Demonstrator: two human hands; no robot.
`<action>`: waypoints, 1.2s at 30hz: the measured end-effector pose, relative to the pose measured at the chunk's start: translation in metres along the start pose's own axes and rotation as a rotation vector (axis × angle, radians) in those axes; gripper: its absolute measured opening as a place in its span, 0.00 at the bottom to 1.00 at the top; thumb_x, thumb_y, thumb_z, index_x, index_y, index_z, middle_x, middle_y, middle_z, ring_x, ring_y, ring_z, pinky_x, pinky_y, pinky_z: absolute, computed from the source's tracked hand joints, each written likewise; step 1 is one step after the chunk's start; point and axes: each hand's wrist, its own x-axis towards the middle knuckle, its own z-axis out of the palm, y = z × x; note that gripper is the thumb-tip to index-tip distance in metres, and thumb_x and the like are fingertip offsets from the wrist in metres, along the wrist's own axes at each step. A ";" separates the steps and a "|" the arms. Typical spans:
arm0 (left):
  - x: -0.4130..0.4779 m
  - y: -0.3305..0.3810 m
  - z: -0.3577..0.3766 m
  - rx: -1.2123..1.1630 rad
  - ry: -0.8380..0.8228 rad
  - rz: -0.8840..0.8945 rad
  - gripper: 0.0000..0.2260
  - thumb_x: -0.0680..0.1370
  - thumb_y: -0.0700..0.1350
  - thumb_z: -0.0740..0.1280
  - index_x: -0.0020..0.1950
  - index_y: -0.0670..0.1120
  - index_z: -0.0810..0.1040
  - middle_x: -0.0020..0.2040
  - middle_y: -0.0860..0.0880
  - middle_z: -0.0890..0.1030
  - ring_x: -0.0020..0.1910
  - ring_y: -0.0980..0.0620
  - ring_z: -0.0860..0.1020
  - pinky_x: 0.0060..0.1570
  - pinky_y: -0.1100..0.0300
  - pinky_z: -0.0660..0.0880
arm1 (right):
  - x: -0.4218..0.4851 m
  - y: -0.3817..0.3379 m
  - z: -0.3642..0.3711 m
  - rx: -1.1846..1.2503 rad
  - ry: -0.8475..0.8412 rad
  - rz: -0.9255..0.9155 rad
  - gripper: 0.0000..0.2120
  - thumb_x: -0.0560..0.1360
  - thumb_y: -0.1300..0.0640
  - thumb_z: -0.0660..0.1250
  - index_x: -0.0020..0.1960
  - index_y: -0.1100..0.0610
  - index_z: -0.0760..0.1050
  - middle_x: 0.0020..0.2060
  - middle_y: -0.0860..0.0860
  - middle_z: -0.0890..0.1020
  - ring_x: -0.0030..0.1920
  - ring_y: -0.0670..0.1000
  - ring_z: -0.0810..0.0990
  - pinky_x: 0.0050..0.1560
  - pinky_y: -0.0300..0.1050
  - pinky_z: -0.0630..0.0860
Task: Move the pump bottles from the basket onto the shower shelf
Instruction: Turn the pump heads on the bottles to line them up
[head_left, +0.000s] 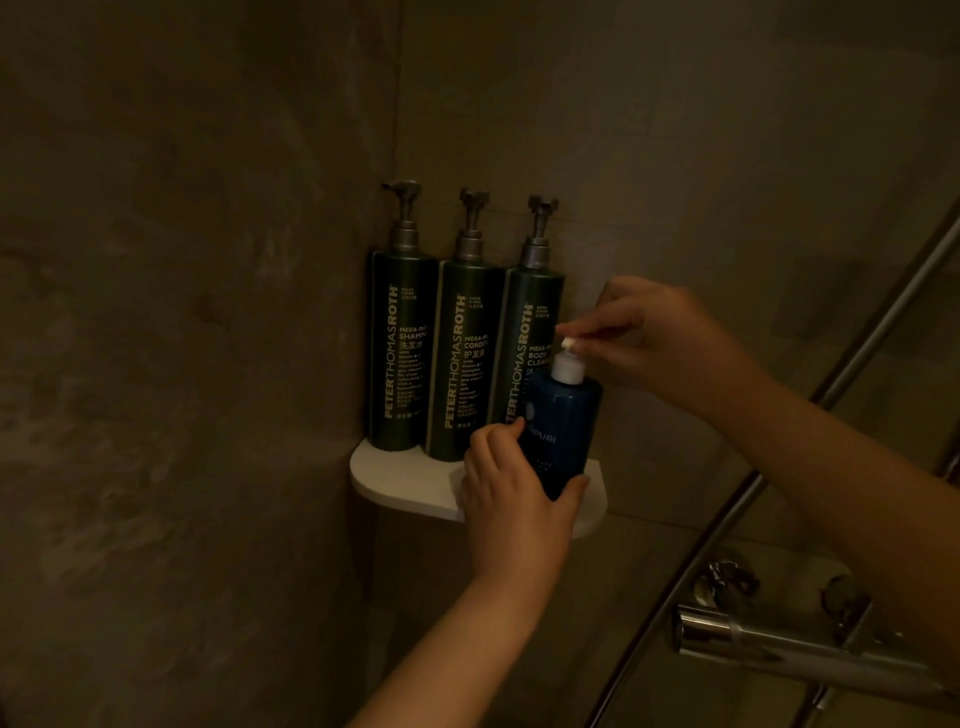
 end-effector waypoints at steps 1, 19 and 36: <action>0.000 -0.001 -0.001 -0.005 -0.010 0.010 0.32 0.67 0.54 0.74 0.65 0.47 0.64 0.61 0.49 0.68 0.61 0.51 0.68 0.60 0.54 0.69 | -0.003 0.000 0.001 0.027 -0.005 0.029 0.12 0.72 0.61 0.71 0.55 0.57 0.81 0.41 0.47 0.75 0.42 0.45 0.76 0.42 0.27 0.70; -0.010 -0.020 -0.015 -0.010 -0.136 0.321 0.22 0.77 0.44 0.64 0.69 0.54 0.63 0.66 0.56 0.64 0.61 0.59 0.70 0.56 0.63 0.74 | -0.092 -0.006 0.098 0.384 0.338 0.421 0.34 0.71 0.52 0.73 0.71 0.43 0.60 0.64 0.42 0.68 0.61 0.37 0.71 0.55 0.34 0.74; -0.005 -0.028 -0.009 0.119 -0.298 0.353 0.26 0.79 0.49 0.60 0.75 0.50 0.54 0.73 0.53 0.60 0.67 0.56 0.64 0.64 0.62 0.64 | -0.079 0.018 0.112 0.439 0.325 0.513 0.38 0.74 0.56 0.69 0.75 0.41 0.51 0.71 0.47 0.65 0.67 0.41 0.66 0.66 0.47 0.70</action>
